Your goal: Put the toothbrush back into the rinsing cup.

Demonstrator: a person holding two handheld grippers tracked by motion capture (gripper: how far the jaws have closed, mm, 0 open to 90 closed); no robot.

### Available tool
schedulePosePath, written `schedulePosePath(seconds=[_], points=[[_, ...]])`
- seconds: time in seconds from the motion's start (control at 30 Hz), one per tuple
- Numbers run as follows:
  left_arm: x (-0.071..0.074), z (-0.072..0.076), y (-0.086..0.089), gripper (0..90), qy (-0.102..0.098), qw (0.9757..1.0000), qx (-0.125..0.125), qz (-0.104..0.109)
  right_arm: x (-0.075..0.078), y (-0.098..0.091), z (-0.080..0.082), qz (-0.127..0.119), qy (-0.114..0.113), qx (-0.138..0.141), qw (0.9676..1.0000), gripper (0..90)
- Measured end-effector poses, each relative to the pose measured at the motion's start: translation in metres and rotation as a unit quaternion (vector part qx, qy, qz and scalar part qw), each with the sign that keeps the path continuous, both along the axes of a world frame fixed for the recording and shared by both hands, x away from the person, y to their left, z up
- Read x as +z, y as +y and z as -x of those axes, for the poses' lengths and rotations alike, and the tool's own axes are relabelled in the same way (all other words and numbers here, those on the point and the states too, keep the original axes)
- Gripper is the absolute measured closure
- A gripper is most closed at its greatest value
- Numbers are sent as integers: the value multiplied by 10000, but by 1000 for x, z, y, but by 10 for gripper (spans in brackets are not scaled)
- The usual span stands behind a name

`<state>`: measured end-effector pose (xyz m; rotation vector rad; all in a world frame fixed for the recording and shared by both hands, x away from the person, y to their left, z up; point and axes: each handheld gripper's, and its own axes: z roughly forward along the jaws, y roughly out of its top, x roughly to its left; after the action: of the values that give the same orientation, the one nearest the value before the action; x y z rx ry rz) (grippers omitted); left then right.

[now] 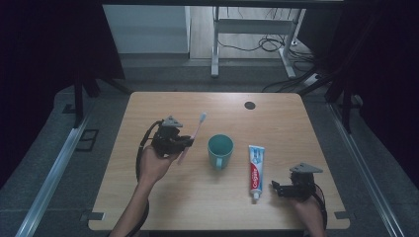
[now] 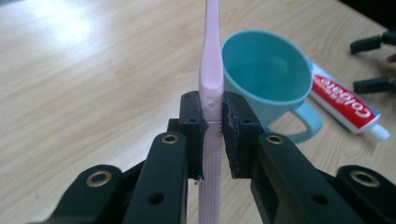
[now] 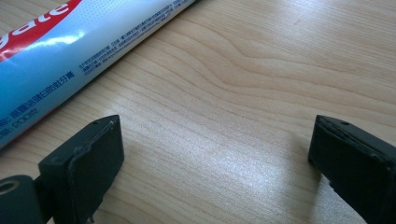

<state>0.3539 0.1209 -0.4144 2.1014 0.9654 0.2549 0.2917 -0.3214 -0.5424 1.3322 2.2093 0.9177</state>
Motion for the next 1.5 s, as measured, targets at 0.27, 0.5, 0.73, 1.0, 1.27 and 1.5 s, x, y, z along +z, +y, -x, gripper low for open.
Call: schedulePosePath(seconds=[0.27, 0.5, 0.73, 1.0, 1.27, 1.5], points=[[6, 0, -3, 788, -240, 9990, -44, 364, 0, 0, 0, 6, -8, 13, 10000, 31], [14, -1, -14, 789, -497, 9973, -124, 525, 0, 0, 0, 0, -8, 8, 10000, 31], [22, -2, -28, 789, -696, 9954, -195, 632, 0, 0, 0, 4, -9, 9, 10000, 31], [24, -7, -42, 789, -844, 9934, -216, 750, 0, 0, 0, -1, -7, 10, 10000, 30], [20, -14, -55, 789, -878, 9925, -211, 822, 0, 0, 0, -6, -6, 7, 10000, 30], [18, -17, -65, 789, -896, 9920, -237, 852, 0, 0, 0, -7, -4, 10, 10000, 30]])
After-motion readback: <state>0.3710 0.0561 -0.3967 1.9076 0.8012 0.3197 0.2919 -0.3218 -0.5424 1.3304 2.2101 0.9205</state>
